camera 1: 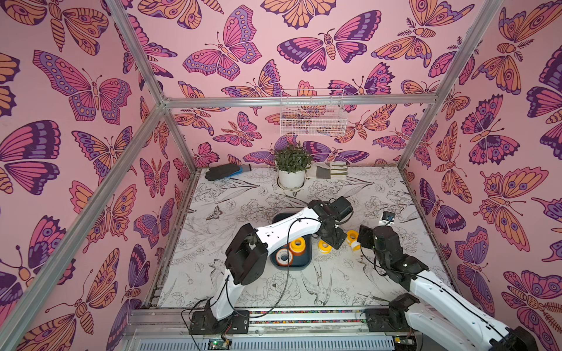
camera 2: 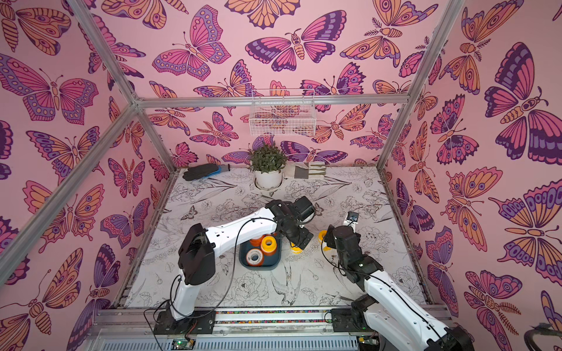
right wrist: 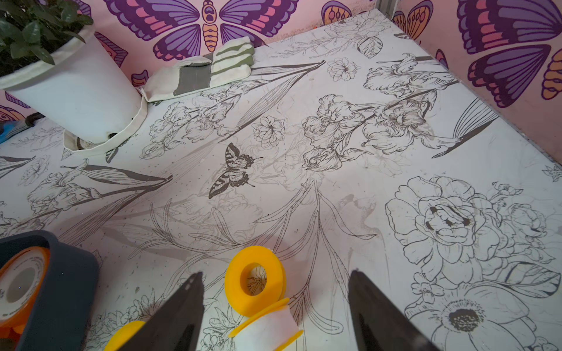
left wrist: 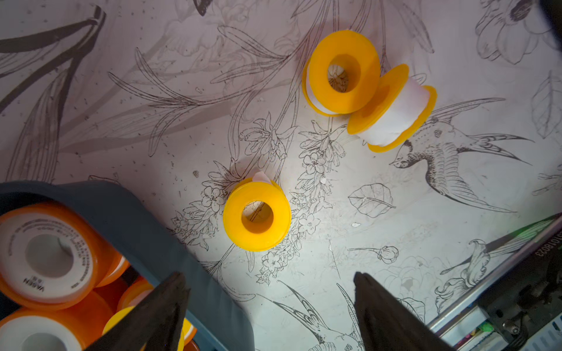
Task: Put the sealing tape into the storage box
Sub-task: Pick up the sealing tape at the center of the board.
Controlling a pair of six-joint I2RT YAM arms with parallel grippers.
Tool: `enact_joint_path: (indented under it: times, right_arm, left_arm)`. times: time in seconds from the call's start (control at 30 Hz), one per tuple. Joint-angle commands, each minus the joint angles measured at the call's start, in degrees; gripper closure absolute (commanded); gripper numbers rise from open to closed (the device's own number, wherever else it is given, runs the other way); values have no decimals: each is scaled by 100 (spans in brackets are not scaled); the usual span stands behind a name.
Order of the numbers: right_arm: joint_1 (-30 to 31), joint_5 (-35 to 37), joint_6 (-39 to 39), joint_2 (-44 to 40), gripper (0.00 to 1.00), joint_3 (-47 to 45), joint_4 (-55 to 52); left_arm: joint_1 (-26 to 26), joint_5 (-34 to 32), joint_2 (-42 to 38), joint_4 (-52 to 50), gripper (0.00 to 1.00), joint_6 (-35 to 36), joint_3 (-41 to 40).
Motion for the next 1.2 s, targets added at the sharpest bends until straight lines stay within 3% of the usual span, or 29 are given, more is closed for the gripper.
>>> enact_joint_path:
  times: [0.0, 0.5, 1.17]
  right_arm:
    - [-21, 65, 38, 46, 21, 62, 40]
    - [-21, 39, 36, 145, 20, 103, 47]
    - [-23, 19, 31, 200, 20, 145, 29]
  left_arm:
    - [78, 57, 342, -372, 9, 92, 320]
    - [141, -26, 1251, -567, 10, 78, 864]
    - [141, -109, 1505, -595, 28, -89, 808]
